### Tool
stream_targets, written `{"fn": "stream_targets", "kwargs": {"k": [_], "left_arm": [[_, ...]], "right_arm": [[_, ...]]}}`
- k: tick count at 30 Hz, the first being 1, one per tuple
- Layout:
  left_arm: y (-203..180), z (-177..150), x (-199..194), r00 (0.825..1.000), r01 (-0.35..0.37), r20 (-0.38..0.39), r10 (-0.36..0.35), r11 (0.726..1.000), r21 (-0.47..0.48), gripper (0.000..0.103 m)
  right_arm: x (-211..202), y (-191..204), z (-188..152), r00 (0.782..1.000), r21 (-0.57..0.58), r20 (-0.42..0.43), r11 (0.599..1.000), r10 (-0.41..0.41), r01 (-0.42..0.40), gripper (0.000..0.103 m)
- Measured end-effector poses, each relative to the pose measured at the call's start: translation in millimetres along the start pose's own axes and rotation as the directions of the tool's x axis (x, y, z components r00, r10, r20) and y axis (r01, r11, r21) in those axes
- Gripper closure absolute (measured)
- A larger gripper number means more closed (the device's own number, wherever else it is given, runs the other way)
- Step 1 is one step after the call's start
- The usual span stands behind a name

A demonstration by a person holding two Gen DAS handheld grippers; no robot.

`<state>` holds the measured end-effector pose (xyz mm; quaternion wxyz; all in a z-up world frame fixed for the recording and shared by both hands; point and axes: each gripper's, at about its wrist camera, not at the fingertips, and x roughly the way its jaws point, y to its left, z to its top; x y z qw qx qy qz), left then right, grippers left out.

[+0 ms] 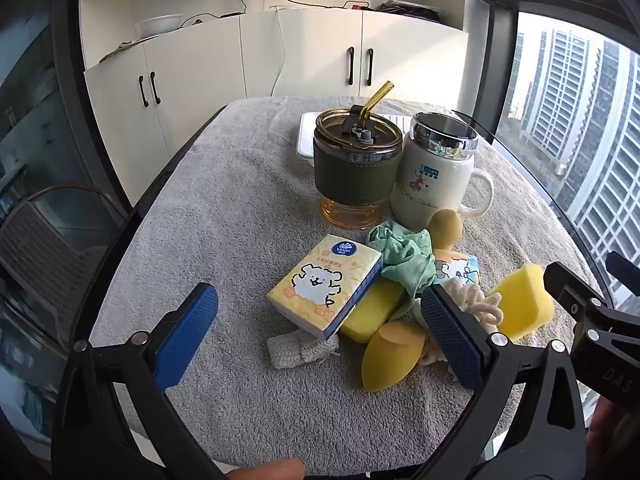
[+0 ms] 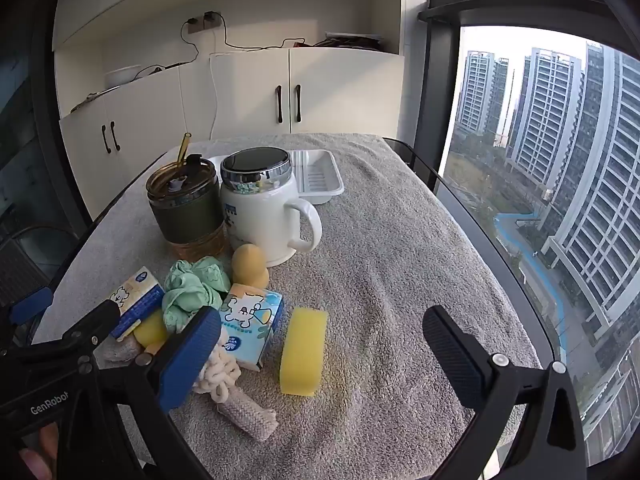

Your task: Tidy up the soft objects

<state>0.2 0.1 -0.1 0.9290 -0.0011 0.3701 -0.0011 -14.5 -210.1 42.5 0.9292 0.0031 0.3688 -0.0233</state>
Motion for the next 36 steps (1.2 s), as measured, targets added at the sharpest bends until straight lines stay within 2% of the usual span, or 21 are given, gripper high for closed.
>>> {"fn": "stream_targets", "kwargs": {"k": [36], "left_arm": [[-0.8, -1.1, 1.6, 1.000, 0.008, 0.002, -0.008, 1.000, 0.000, 0.000]], "right_arm": [[0.8, 0.1, -0.4, 1.000, 0.000, -0.003, 1.000, 0.000, 0.000, 0.000]]}}
